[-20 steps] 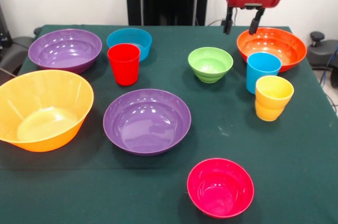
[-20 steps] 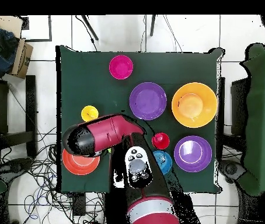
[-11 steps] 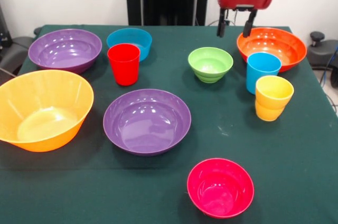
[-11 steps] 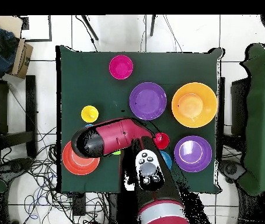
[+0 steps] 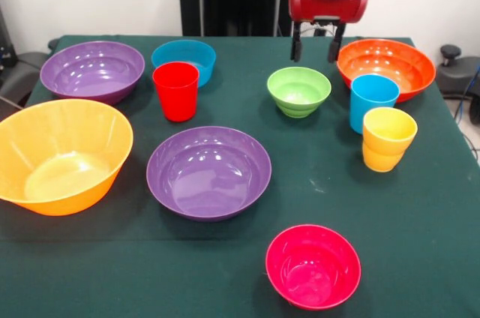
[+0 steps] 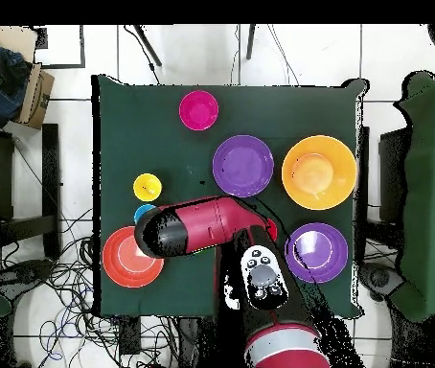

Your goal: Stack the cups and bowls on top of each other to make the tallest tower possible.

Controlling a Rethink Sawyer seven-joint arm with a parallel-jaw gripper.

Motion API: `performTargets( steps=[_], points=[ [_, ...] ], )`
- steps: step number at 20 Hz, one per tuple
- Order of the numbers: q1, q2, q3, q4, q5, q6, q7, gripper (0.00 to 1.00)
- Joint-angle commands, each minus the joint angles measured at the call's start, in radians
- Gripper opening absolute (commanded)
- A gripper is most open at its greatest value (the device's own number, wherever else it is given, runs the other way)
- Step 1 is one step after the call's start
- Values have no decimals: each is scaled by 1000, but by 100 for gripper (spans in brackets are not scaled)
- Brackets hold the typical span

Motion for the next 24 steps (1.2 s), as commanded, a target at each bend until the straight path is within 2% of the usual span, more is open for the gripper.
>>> performTargets(
  steps=[1, 4, 5, 6, 24],
  points=[
    [72, 79, -11, 28, -55, -58, 73, 100],
    [71, 81, -16, 22, -50, -50, 62, 100],
    [85, 30, -11, 54, -31, -32, 69, 100],
    [88, 23, -10, 58, -27, -27, 68, 100],
    [111, -6, -13, 57, 1, 5, 69, 100]
  ],
)
